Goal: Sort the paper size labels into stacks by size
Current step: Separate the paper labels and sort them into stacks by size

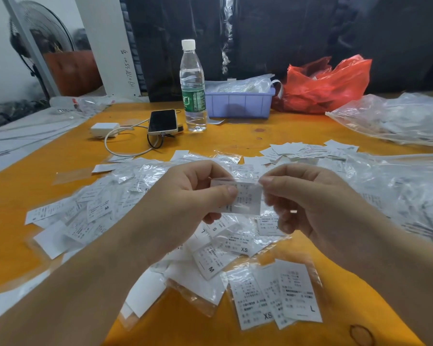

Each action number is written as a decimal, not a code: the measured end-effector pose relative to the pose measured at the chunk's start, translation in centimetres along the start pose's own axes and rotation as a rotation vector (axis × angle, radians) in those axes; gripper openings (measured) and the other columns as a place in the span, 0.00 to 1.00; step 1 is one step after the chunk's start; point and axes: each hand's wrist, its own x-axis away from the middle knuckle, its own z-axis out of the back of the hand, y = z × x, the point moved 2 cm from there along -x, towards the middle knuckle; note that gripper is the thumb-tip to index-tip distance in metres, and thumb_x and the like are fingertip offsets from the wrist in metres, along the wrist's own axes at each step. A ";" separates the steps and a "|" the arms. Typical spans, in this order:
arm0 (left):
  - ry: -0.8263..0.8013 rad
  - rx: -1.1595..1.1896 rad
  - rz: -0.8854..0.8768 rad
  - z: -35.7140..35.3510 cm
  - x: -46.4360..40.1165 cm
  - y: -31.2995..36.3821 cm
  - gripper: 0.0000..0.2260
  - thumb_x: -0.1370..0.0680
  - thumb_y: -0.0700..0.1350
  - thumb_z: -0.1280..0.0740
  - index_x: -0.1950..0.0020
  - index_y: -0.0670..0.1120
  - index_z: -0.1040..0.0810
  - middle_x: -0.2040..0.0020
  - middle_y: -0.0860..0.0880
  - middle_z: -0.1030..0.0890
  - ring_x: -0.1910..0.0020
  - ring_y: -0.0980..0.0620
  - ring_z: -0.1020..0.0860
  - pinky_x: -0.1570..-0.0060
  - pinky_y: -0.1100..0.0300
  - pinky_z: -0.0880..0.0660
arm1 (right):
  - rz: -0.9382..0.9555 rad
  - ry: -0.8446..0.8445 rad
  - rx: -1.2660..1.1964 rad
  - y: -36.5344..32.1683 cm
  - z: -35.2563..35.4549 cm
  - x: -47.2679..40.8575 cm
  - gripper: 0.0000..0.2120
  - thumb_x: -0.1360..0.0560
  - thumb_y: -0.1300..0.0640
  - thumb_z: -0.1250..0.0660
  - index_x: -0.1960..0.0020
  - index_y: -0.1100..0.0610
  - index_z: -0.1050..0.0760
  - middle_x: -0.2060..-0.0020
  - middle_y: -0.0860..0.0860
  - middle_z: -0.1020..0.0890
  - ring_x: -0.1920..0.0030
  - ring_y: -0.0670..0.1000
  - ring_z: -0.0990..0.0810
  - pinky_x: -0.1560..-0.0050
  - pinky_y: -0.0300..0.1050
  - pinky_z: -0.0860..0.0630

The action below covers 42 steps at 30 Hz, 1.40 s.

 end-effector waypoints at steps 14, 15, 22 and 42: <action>-0.076 -0.003 0.029 -0.4 0.0 0.2 0.05 0.32 0.45 0.31 0.60 0.47 0.17 0.66 0.47 0.21 0.68 0.54 0.27 0.70 0.65 0.28 | 0.387 -0.039 0.531 -0.2 -0.9 1.5 0.09 0.28 0.60 0.28 0.51 0.48 0.19 0.63 0.45 0.19 0.69 0.45 0.26 0.67 0.44 0.24; -0.074 0.000 0.030 -0.5 0.0 0.1 0.05 0.33 0.45 0.32 0.61 0.46 0.18 0.67 0.47 0.21 0.69 0.54 0.27 0.70 0.65 0.28 | 0.400 -0.058 0.527 -0.2 -0.8 1.6 0.10 0.29 0.59 0.28 0.50 0.48 0.19 0.63 0.44 0.20 0.69 0.44 0.26 0.67 0.44 0.24; -0.084 -0.007 0.030 -0.5 0.0 0.1 0.04 0.32 0.45 0.33 0.62 0.48 0.17 0.67 0.47 0.21 0.69 0.55 0.27 0.70 0.66 0.28 | 0.396 -0.037 0.544 -0.1 -1.1 1.5 0.10 0.28 0.61 0.28 0.51 0.49 0.19 0.64 0.46 0.20 0.70 0.48 0.25 0.68 0.48 0.25; -0.091 0.338 0.189 0.2 -0.3 0.1 0.07 0.36 0.36 0.26 0.62 0.47 0.15 0.69 0.48 0.27 0.75 0.55 0.32 0.72 0.61 0.28 | 0.536 0.039 0.710 -0.1 -0.5 1.4 0.10 0.25 0.53 0.34 0.63 0.55 0.22 0.75 0.50 0.27 0.74 0.50 0.30 0.74 0.43 0.34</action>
